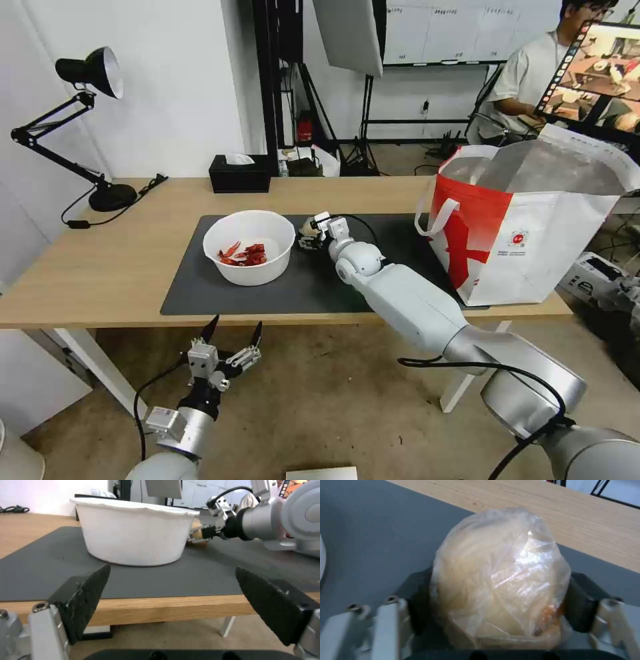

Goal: Pick up the trash from the table and place it into the takeout bag.

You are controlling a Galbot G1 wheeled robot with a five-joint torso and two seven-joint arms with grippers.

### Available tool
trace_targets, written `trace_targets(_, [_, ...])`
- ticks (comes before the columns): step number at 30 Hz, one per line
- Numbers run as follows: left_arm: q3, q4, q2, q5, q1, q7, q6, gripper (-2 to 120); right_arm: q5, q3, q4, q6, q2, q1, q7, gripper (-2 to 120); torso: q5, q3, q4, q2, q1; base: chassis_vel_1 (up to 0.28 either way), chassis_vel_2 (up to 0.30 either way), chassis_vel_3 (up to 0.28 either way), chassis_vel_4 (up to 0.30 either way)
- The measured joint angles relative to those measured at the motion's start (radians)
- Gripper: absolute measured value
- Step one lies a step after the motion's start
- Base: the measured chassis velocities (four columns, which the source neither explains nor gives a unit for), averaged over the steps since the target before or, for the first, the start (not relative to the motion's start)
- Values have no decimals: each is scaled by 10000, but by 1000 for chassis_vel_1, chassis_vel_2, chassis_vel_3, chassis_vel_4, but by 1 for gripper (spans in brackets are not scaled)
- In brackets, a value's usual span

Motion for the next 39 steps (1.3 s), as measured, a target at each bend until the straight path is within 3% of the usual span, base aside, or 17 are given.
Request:
trace_targets(3, [-43, -20, 16, -22, 33, 1, -4, 100, 6, 6, 35, -28, -4, -7, 68, 59, 0, 0, 0, 0, 0, 0, 0, 0, 0])
trace_targets(7, [-51, -28, 22, -25, 42, 0, -10, 100, 21, 11, 93, -39, -39, -18, 140, 50, 0, 0, 0, 0, 0, 0, 0, 0, 0])
trace_targets(16, [41, -37, -15, 0, 46, 0, -23, 100, 84, 66, 630, 16, -415, -275, 349, 13, 1, 0, 0, 0, 0, 0, 0, 0, 0])
trace_targets(19, [42, -51, -15, 6, 52, 0, -29, 100, -123, 130, 1016, 309, -601, -420, 559, 7, 1, 0, 0, -1, 0, 0, 0, 0, 0])
trace_targets(25, [36, -88, -26, 17, 84, -1, -42, 100, -1883, 446, 2190, 1535, -1123, -902, 1250, 6, 2, 0, 0, -1, 1, 0, 0, 0, 0])
trace_targets(28, [37, -87, -43, 53, 118, -3, -111, 100, -2846, 961, 3929, 2168, -1687, -1410, 2521, 5, 3, 0, 0, 0, 0, 0, 0, 0, 0])
trace_targets(29, [37, -87, -43, 53, 118, -3, -111, 100, -2846, 961, 3929, 2168, -1687, -1410, 2521, 5, 3, 0, 0, 0, 0, 0, 0, 0, 0])
trace_targets(33, [106, -58, -50, 91, 133, -6, -122, 100, -3291, 1883, 5912, 1816, -2421, -1944, 3971, 5, 3, -1, 0, 1, -1, 0, 0, 0, 0])
trace_targets(39, [203, -68, -34, 134, 134, -13, -115, 100, -3436, 3038, 7378, 825, -3392, -2255, 4306, 5, 4, -1, -2, 1, -1, 0, 0, 0, 0])
